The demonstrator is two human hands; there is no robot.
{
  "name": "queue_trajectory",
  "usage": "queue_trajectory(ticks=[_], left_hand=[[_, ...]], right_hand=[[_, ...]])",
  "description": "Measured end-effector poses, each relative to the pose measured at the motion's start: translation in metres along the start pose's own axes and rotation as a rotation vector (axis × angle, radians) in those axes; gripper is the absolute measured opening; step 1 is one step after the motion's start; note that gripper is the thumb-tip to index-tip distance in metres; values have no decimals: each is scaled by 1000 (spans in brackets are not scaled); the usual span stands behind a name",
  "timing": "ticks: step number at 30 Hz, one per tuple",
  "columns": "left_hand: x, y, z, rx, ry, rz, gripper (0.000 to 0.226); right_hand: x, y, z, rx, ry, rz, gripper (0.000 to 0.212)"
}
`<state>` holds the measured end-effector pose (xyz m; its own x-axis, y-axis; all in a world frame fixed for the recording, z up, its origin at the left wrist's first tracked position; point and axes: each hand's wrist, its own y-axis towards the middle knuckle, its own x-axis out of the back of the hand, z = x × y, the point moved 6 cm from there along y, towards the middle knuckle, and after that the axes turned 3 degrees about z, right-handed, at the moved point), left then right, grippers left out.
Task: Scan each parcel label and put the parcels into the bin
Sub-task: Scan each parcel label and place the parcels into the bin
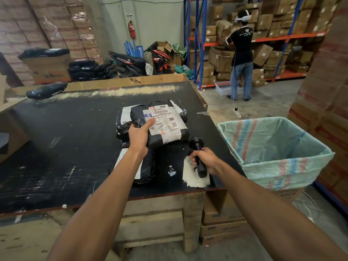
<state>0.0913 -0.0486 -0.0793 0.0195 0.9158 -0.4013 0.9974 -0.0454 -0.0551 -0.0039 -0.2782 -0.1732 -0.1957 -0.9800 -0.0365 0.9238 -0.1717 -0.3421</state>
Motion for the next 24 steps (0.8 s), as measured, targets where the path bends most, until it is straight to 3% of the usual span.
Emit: queue_trajectory(ticks=[3, 6, 8, 11, 14, 17, 20, 24], left_hand=[[-4, -3, 9, 55, -25, 33, 53], [-15, -6, 20, 107, -34, 84, 55], [-26, -8, 28, 133, -28, 110, 56], [-54, -9, 43, 181, -23, 180, 56], [-91, -7, 59, 190, 19, 252, 56], [-140, 0, 79, 159, 134, 303, 60], [-187, 11, 111, 182, 231, 351, 59], [-257, 37, 169, 317, 279, 403, 49]], right_hand=[[-2, 6, -8, -30, 109, 21, 2], [-3, 12, -12, -65, 179, 43, 15], [-2, 15, -11, -89, 105, 89, 26], [26, 20, -11, -118, -55, -29, 33], [70, 24, -12, -70, 289, -109, 43], [109, 32, 1, 20, 644, 0, 62], [142, 45, 18, 76, 732, 90, 75], [212, 72, 20, 37, 704, 33, 50]])
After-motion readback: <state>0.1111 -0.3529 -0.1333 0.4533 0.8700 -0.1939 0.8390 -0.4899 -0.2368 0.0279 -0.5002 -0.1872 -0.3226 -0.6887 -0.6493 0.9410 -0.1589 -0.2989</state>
